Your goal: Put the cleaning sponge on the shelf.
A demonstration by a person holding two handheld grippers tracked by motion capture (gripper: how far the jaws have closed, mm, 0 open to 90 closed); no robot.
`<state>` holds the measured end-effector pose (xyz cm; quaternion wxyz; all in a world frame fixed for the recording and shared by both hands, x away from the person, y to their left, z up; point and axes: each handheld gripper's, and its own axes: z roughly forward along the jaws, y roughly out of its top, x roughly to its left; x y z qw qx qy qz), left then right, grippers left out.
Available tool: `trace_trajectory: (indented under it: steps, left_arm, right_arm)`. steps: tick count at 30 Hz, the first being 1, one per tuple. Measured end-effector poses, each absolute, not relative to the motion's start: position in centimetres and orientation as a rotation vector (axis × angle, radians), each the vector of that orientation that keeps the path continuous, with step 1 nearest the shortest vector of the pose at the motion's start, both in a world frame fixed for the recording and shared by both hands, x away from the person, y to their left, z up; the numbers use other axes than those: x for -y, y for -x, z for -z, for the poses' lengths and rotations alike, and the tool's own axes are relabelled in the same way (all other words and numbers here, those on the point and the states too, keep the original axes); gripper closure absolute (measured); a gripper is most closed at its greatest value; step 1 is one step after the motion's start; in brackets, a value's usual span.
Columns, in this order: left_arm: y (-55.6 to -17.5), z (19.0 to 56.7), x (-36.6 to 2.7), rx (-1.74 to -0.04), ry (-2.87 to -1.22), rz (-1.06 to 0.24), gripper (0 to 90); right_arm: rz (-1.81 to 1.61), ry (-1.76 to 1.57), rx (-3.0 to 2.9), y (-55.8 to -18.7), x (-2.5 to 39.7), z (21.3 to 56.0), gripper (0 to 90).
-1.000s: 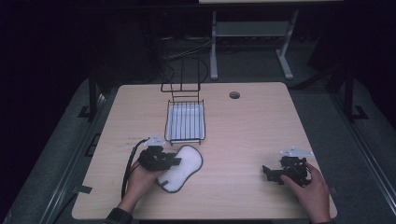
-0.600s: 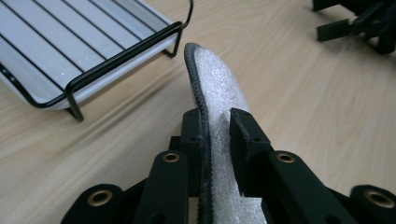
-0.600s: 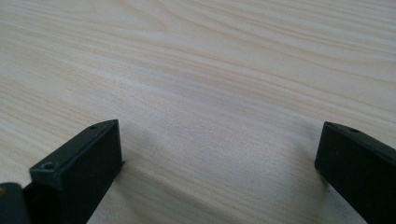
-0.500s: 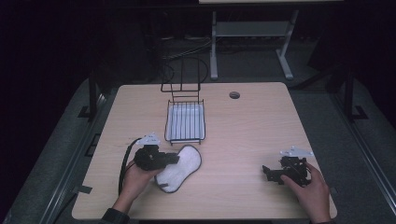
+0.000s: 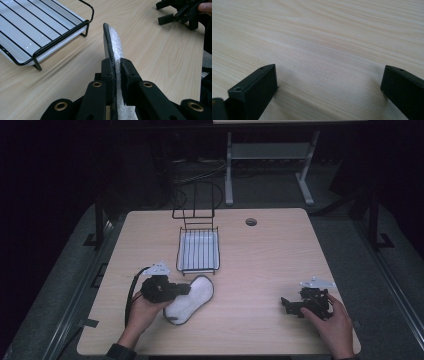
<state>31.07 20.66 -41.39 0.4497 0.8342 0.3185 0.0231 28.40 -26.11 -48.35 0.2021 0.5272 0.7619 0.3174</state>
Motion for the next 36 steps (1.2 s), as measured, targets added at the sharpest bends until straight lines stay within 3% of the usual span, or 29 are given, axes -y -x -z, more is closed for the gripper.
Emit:
trace_trajectory:
  steps: [36]
  left_arm:
    - [-32.4,38.6,-23.6,-0.816,-2.006,-0.116,82.8]
  right_arm:
    - [-0.885,-1.471,-2.128,-28.4,26.1,48.4,0.2]
